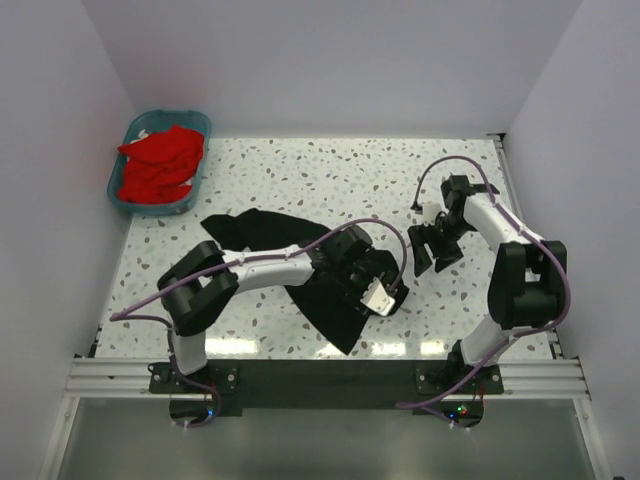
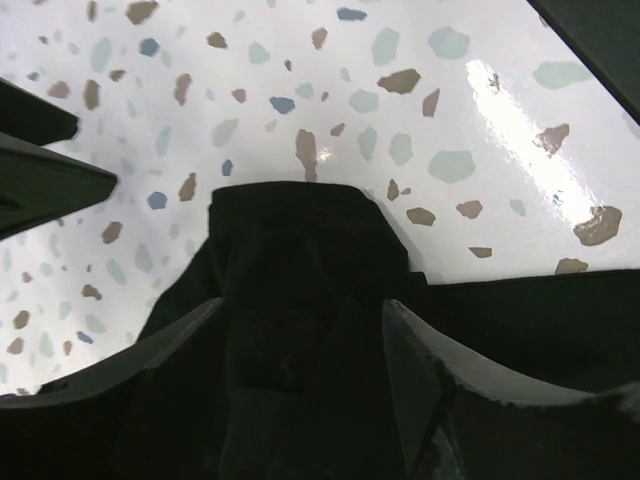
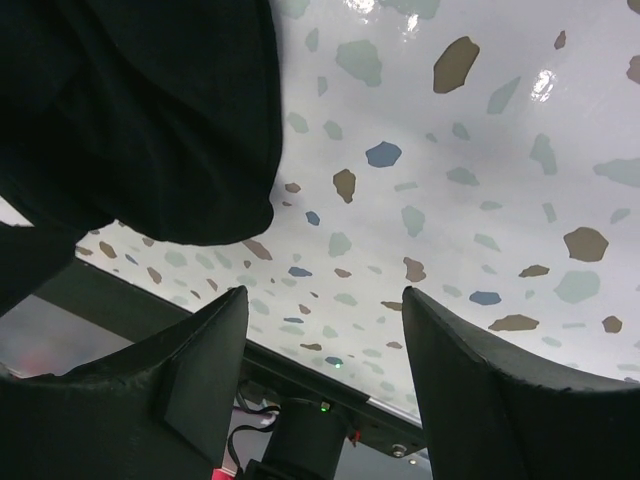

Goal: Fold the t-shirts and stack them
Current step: Flatten the tshirt out

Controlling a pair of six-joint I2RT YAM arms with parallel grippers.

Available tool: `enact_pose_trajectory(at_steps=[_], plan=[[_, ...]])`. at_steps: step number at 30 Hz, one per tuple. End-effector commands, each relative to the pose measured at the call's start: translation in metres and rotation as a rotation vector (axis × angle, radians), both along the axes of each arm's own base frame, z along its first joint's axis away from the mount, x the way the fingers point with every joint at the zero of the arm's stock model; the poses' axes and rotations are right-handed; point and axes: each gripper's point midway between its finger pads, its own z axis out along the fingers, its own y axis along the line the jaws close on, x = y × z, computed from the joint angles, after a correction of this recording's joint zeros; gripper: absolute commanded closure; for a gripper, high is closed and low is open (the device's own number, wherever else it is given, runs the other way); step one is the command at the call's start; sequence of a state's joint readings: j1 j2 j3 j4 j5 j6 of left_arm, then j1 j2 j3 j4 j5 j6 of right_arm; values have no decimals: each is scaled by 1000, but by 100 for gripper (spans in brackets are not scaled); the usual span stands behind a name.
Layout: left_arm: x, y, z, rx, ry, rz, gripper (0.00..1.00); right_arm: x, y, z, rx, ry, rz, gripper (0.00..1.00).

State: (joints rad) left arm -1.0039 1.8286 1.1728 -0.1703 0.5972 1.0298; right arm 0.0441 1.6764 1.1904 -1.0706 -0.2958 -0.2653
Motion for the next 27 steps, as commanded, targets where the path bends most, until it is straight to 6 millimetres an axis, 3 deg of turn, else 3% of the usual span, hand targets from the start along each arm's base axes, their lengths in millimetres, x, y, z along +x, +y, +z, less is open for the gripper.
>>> enact_pose_trajectory(at_steps=[1, 7, 10, 11, 12, 14, 18, 20, 21, 22, 24, 25, 26, 27], plan=[[0, -3, -1, 31, -20, -84, 35, -5, -1, 14, -6, -29, -10, 33], [5, 12, -17, 156, 25, -81, 50, -4, -1, 13, -4, -33, -7, 33], [13, 18, -21, 207, 43, -42, 70, -2, -1, 13, -6, -35, -4, 33], [17, 16, -14, 193, 41, -31, 84, 0, -1, 13, -6, -40, -4, 33], [18, 16, -9, 183, 54, -14, 90, 1, -1, 13, -5, -47, -4, 33], [25, 17, 13, 141, 54, 14, 100, 2, 0, 12, 1, -45, -3, 33], [43, 31, 63, 68, 63, 97, 100, 9, 2, 8, 13, -51, 1, 33], [65, 49, 107, -13, 63, 183, 100, 14, 3, 8, 20, -61, 1, 33], [74, 56, 109, -17, 78, 221, 100, 15, 4, 9, 25, -67, 3, 33], [93, 74, 132, -65, 60, 291, 100, 17, 5, 9, 31, -67, 3, 33], [111, 98, 151, -117, 96, 413, 100, 22, 9, 13, 54, -85, 5, 30], [133, 126, 176, -182, 63, 503, 100, 24, 11, 15, 64, -94, 9, 29], [140, 143, 179, -198, 90, 571, 100, 28, 15, 17, 84, -108, 10, 26], [159, 177, 194, -236, 67, 671, 100, 29, 17, 18, 93, -113, 8, 24]])
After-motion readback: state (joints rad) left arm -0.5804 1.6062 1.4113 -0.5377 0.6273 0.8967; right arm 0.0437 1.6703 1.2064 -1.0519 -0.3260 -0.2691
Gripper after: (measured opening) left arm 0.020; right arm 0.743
